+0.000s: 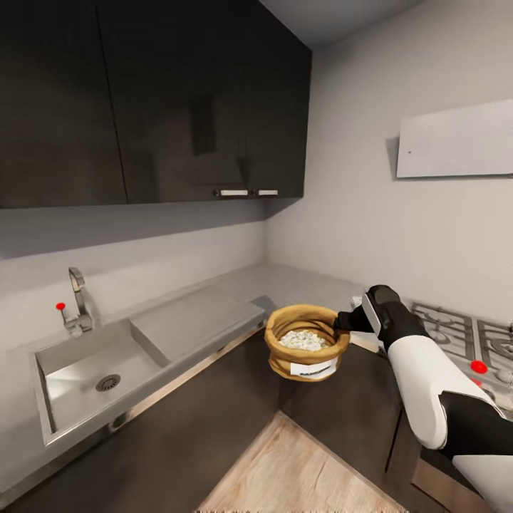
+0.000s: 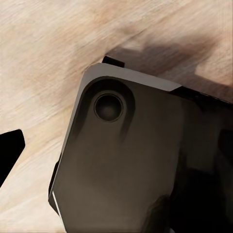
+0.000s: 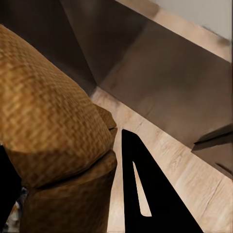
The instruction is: In the kitchen, take the popcorn bag from the countertop, put it into the microwave, and heat it until the popcorn is cooked so the cooked popcorn ends up inside the bag.
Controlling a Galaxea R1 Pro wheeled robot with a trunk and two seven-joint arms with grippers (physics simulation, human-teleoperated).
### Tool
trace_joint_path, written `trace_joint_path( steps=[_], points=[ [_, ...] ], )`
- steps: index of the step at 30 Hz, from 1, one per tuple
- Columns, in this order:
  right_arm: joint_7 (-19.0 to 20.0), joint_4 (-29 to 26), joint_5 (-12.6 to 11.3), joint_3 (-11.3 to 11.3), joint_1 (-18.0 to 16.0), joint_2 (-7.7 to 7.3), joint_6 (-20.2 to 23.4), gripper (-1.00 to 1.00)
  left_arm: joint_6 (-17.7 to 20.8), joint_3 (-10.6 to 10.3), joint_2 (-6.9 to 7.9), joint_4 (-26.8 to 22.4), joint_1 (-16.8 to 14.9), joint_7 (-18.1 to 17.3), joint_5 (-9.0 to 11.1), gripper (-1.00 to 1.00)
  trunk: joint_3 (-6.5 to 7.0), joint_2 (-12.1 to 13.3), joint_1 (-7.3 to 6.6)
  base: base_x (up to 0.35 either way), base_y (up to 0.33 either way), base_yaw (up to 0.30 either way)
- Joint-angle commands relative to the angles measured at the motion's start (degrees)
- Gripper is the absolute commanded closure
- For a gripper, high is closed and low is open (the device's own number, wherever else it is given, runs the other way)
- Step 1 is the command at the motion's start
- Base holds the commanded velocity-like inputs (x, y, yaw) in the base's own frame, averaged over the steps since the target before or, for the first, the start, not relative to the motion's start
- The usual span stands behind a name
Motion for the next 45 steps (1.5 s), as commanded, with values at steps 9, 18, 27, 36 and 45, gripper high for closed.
trace_joint_path(
  steps=[9,18,27,36,45],
  points=[
    [0.4,0.0,0.6,-0.2,0.0,0.03,0.2,1.0,-0.1,0.1,-0.09,0.0,0.0,0.2,0.2,-1.0,-0.08,-0.1,-0.03,-0.342,0.0,0.0],
    [0.4,0.0,0.4,-0.2,0.0,-0.01,0.5,1.0,-0.1,0.1,-0.01,0.0,0.0,0.2,0.2,-1.0,-0.23,-0.1,-0.03,-0.346,0.0,0.0],
    [0.3,0.0,0.1,-0.2,0.0,-0.11,0.2,1.0,-0.1,0.0,0.0,0.0,0.0,0.2,0.2,-1.0,-1.02,-0.1,-0.03,-0.346,0.0,0.0],
    [0.2,0.1,0.1,-0.2,0.0,-0.07,0.6,1.0,-0.1,0.0,0.01,0.0,0.0,0.2,0.2,-1.0,-1.84,-0.1,-0.03,-0.346,0.0,0.0],
    [0.3,1.0,0.1,-0.2,0.0,-0.56,0.5,1.0,-0.1,0.0,0.02,0.0,0.0,0.2,0.2,-1.0,-2.05,-0.1,-0.03,-0.345,0.0,0.0]
  ],
)
